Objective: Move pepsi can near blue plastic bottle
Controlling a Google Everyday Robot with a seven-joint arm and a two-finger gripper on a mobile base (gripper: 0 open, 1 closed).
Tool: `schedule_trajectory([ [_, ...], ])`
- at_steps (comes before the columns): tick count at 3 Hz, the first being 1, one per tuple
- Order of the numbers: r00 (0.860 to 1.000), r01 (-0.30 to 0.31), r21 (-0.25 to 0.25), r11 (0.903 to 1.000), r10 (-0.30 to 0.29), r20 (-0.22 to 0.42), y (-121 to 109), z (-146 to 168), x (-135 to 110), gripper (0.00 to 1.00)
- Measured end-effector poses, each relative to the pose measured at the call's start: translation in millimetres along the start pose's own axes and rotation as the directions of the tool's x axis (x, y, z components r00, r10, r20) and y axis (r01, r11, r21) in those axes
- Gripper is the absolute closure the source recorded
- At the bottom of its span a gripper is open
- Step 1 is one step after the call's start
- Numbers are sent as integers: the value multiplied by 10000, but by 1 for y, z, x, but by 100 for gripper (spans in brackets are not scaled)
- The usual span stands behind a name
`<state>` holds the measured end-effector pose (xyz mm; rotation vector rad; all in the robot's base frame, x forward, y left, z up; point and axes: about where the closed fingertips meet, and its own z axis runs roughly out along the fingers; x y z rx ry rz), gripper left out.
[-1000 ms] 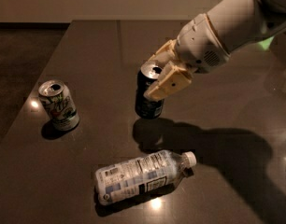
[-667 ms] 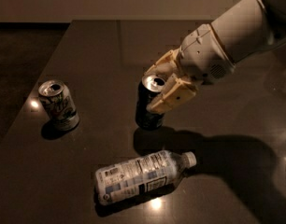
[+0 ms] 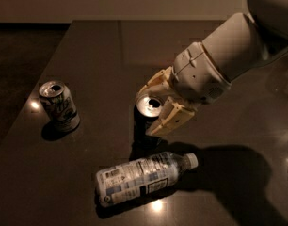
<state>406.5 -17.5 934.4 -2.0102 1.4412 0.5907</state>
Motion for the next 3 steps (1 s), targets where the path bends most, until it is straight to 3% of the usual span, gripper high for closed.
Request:
schedule_trajectory([
  [1,9969,572,-528,9970,-599,-516,10,18,0,51],
  [3,9944,753,-717,9946,-802,-690,14,26,-1,4],
])
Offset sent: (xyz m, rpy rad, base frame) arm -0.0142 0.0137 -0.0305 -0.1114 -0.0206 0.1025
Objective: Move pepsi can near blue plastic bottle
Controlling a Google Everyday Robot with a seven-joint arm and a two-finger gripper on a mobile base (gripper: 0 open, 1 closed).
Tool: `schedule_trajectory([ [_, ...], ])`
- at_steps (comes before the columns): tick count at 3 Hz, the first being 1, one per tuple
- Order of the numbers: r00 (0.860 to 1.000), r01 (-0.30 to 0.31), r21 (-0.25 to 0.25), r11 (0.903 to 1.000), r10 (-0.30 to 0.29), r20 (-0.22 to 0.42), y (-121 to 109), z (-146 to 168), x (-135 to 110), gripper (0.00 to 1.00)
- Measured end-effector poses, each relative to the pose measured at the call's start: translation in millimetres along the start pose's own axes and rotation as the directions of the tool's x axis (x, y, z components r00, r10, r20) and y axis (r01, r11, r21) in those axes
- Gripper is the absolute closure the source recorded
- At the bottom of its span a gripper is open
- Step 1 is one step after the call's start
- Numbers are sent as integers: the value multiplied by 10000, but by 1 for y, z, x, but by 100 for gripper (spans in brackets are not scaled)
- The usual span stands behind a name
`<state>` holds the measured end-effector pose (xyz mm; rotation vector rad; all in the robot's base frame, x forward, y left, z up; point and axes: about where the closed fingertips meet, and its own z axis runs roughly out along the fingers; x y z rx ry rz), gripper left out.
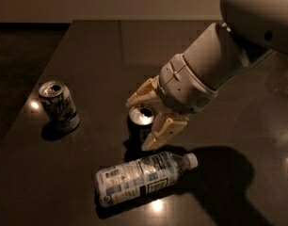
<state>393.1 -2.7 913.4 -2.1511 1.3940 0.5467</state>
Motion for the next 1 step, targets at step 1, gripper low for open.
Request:
schedule_trajectory([
  [1,10000,18,-4,10000,-18,-7,0,0,-1,0],
])
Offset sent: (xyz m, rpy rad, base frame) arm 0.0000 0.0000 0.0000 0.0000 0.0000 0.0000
